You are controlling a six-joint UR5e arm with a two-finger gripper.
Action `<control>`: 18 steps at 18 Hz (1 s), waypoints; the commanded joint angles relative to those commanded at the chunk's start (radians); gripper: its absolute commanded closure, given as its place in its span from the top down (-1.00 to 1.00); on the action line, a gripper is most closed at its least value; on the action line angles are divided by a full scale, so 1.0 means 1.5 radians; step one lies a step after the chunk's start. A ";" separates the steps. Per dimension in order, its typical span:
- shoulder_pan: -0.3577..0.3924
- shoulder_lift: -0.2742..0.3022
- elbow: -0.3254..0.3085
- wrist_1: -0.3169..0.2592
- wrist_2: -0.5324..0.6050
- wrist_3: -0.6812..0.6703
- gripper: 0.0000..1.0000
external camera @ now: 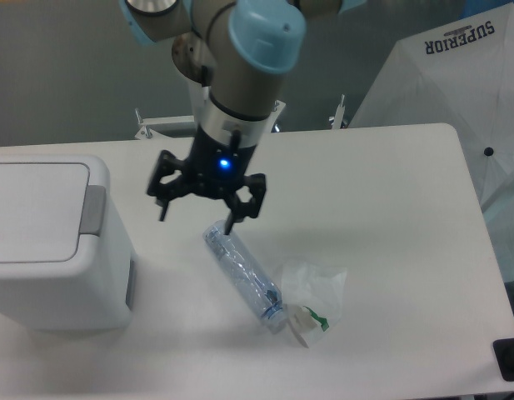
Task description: Open the trash can
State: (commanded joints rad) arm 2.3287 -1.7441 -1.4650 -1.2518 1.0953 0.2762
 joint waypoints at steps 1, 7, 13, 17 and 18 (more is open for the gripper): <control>-0.005 0.000 0.000 0.006 -0.003 -0.004 1.00; -0.033 0.004 -0.024 0.014 -0.019 -0.008 1.00; -0.038 0.012 -0.037 0.016 -0.016 -0.007 1.00; -0.038 0.011 -0.037 0.017 -0.014 -0.005 1.00; -0.038 0.010 -0.037 0.017 -0.014 -0.005 1.00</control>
State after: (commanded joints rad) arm 2.2718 -1.7288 -1.5202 -1.2257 1.0738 0.2684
